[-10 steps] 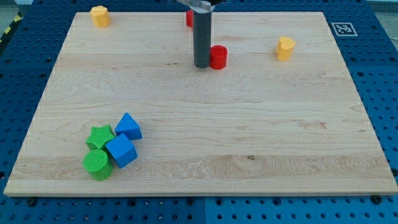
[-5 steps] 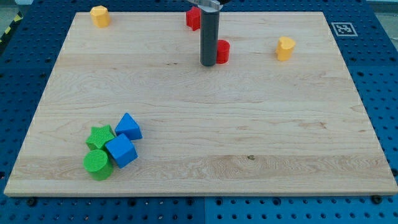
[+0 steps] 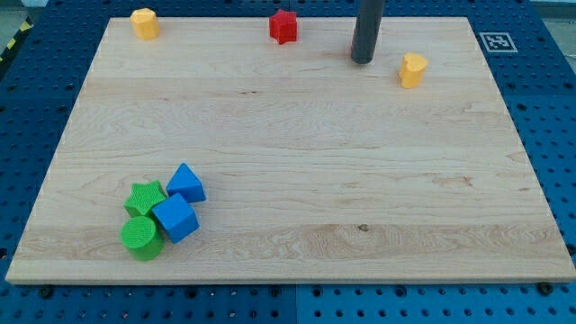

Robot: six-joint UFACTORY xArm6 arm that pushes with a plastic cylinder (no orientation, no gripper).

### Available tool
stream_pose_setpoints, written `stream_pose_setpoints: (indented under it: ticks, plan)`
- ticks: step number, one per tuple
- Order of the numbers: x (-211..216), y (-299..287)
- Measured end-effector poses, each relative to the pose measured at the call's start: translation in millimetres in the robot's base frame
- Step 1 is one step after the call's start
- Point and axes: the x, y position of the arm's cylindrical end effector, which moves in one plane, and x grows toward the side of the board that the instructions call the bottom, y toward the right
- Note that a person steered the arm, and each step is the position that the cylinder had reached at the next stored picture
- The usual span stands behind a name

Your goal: Move the red circle to the top right corner

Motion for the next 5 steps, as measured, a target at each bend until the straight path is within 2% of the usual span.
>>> stream_pose_setpoints:
  ticks: [3,5]
  plan:
    - [-10.9,-44.1]
    - [-46.3,-45.3]
